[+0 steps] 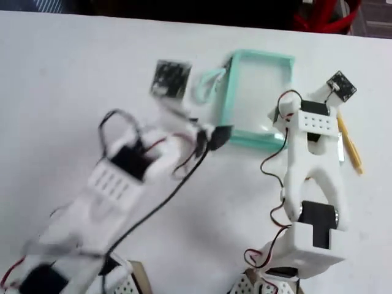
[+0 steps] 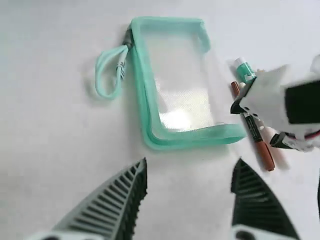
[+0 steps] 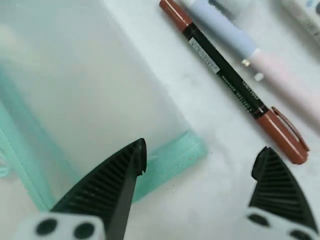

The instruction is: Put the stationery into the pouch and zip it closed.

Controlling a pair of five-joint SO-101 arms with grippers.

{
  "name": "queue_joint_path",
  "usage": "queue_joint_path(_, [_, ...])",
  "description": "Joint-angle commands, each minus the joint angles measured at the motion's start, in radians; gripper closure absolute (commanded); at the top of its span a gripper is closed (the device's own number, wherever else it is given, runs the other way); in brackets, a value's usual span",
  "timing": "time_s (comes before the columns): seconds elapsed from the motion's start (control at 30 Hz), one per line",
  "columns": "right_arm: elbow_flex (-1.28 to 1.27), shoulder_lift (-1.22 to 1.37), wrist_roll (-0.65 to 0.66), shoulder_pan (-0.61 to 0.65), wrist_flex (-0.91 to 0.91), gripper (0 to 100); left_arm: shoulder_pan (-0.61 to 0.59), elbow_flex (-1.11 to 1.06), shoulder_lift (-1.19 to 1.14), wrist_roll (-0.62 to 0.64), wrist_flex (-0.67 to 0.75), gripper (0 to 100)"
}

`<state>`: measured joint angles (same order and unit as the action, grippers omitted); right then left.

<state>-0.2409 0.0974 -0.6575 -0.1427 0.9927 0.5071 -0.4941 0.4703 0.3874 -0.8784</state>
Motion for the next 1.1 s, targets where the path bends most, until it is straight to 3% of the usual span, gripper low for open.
queue_joint_path(0.0, [0.020, -0.008, 0.025, -0.056, -0.021, 66.4, 0.015, 0.187, -0.216, 0.147, 0.000, 67])
queue_joint_path(0.3, [-0.018, 0.005, 0.034, -0.087, -0.160, 66.6, -0.038, 0.568, -0.699, 0.235, -0.002, 67])
queue_joint_path(0.57, [0.006, 0.082, 0.035, -0.070, -0.179, 66.6, -0.079, 0.833, -1.003, 0.230, -0.008, 67])
queue_joint_path(0.87, [0.066, 0.154, 0.114, -0.070, -0.176, 66.6, -0.044, 1.114, -1.245, 0.178, -0.078, 67])
queue_joint_path(1.07, [0.068, 0.154, 0.117, -0.070, -0.176, 66.6, -0.027, 1.355, -1.369, 0.180, -0.258, 67])
